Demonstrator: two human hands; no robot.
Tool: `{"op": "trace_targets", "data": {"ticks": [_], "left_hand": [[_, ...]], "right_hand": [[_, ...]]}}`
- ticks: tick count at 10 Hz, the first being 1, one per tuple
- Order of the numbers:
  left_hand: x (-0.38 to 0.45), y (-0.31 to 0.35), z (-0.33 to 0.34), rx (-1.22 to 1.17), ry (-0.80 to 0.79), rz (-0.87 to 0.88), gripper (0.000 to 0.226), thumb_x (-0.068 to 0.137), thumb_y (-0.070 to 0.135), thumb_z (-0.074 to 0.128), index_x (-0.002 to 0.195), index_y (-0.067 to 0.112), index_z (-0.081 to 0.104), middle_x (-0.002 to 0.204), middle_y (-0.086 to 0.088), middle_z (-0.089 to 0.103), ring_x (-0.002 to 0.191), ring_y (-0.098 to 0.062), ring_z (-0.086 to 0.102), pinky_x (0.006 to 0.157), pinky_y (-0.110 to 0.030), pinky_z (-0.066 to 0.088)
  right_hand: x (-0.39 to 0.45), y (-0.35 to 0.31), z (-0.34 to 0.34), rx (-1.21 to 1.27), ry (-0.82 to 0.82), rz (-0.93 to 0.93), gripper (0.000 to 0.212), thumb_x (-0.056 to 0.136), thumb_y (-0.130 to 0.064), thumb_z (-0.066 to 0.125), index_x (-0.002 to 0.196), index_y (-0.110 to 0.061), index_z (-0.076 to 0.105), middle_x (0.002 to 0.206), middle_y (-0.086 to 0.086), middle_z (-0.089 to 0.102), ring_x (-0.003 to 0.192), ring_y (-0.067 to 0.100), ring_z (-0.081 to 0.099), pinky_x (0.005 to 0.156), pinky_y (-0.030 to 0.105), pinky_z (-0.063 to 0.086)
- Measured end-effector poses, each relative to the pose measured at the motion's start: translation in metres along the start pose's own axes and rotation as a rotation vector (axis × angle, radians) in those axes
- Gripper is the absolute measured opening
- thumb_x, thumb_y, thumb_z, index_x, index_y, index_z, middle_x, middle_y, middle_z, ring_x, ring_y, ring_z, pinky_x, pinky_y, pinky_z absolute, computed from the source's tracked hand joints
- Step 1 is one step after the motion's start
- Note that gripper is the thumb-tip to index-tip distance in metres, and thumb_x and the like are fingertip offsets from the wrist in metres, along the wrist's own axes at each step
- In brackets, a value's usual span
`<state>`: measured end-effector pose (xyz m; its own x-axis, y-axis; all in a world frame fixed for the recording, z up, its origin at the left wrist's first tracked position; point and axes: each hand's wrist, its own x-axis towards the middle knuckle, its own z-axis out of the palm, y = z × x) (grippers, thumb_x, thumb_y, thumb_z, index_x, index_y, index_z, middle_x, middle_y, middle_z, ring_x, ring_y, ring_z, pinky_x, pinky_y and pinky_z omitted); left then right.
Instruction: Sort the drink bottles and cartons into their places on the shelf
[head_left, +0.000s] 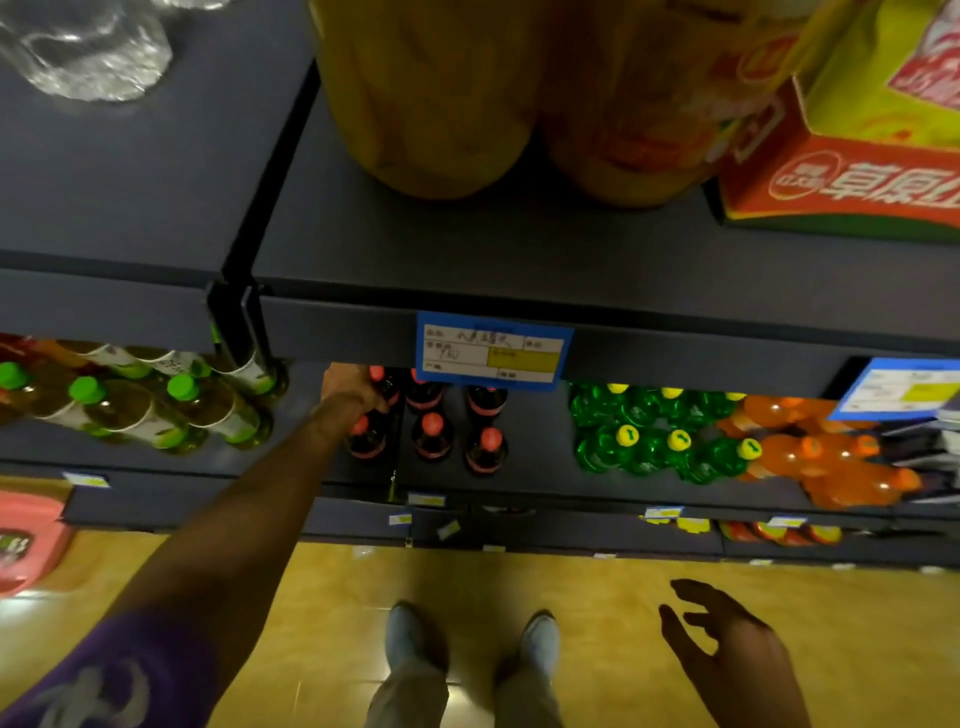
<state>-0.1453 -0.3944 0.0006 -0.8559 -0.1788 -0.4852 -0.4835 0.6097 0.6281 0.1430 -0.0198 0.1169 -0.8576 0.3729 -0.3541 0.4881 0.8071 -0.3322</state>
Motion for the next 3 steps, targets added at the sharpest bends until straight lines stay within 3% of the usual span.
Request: {"op": "trace_targets", "data": {"ticks": [1, 2, 3], "left_hand": [[-0.012, 0.009, -0.01, 0.04, 0.006, 0.017, 0.036, 0.072, 0.01, 0.084, 0.104, 0.005, 0.067, 0.101, -0.023, 0.07, 0.076, -0.015, 0.063, 0.036, -0.012, 0.044], [-0.026, 0.021, -0.026, 0.19, 0.078, 0.048, 0.042, 0.075, 0.008, 0.079, 0.114, 0.001, 0.065, 0.113, -0.025, 0.067, 0.102, -0.039, 0.065, 0.083, -0.04, 0.059], [-0.05, 0.027, -0.044, 0.287, 0.181, 0.136, 0.034, 0.08, 0.018, 0.073, 0.111, 0.004, 0.069, 0.107, -0.026, 0.069, 0.101, -0.041, 0.066, 0.085, -0.046, 0.056]], "right_hand": [[-0.001, -0.001, -0.001, -0.015, -0.023, -0.025, 0.033, 0.082, -0.037, 0.072, 0.114, -0.03, 0.066, 0.109, -0.011, 0.071, 0.092, 0.007, 0.07, 0.077, 0.029, 0.058], [-0.003, -0.003, -0.002, -0.003, -0.013, -0.026, 0.031, 0.082, -0.036, 0.072, 0.112, -0.029, 0.067, 0.108, -0.011, 0.072, 0.092, 0.007, 0.071, 0.074, 0.03, 0.058], [-0.005, -0.008, -0.003, -0.007, 0.018, -0.069, 0.029, 0.082, -0.035, 0.072, 0.11, -0.028, 0.067, 0.104, -0.01, 0.073, 0.09, 0.009, 0.071, 0.071, 0.031, 0.056]]}}
